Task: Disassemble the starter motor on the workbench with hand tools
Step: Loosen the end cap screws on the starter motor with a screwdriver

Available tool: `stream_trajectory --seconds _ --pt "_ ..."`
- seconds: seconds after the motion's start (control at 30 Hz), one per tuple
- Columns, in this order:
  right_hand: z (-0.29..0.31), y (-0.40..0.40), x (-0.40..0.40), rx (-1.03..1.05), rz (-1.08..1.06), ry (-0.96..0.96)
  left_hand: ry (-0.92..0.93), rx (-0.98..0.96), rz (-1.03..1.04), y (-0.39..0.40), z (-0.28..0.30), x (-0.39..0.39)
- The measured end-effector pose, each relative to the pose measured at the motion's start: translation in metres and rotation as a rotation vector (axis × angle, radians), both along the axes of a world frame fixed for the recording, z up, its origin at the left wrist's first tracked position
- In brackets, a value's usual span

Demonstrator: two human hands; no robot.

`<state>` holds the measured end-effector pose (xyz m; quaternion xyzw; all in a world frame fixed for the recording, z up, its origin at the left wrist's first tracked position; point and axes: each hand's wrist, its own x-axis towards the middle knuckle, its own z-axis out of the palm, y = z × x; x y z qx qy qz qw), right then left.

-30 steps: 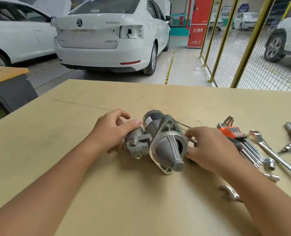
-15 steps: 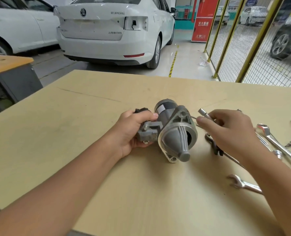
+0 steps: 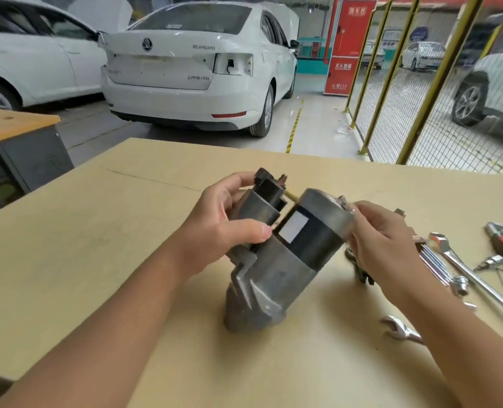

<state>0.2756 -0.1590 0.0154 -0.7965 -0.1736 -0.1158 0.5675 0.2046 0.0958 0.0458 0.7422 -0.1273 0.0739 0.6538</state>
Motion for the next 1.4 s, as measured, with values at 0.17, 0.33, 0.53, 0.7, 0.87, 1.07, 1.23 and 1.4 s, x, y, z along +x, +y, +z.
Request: stream_trajectory --seconds 0.17,0.33,0.53,0.7,0.87,1.07,1.23,1.4 --pt "0.008 -0.001 -0.002 0.373 0.079 0.244 -0.012 0.371 -0.049 0.014 0.017 0.006" --pt "0.018 -0.006 -0.002 0.647 0.134 0.491 0.111 0.677 -0.139 0.032 0.041 0.023" --pt "0.017 0.000 -0.003 1.051 0.257 0.640 0.112 1.028 0.016 0.023 0.051 0.036" --pt "0.012 0.010 -0.007 0.725 0.187 0.595 -0.030 1.113 0.142 0.006 0.032 0.037" --pt "0.008 0.012 -0.013 0.655 0.186 0.618 -0.180 1.129 0.293 -0.006 0.021 0.047" --pt "0.008 0.009 -0.015 0.675 0.283 0.566 -0.190 1.195 0.292 -0.009 0.021 0.058" --pt "0.015 -0.003 -0.009 0.567 0.401 0.567 -0.435 1.154 0.490 -0.020 0.001 0.042" --pt "0.024 -0.015 -0.010 0.456 0.426 0.566 -0.585 1.003 0.273 -0.020 0.000 0.030"
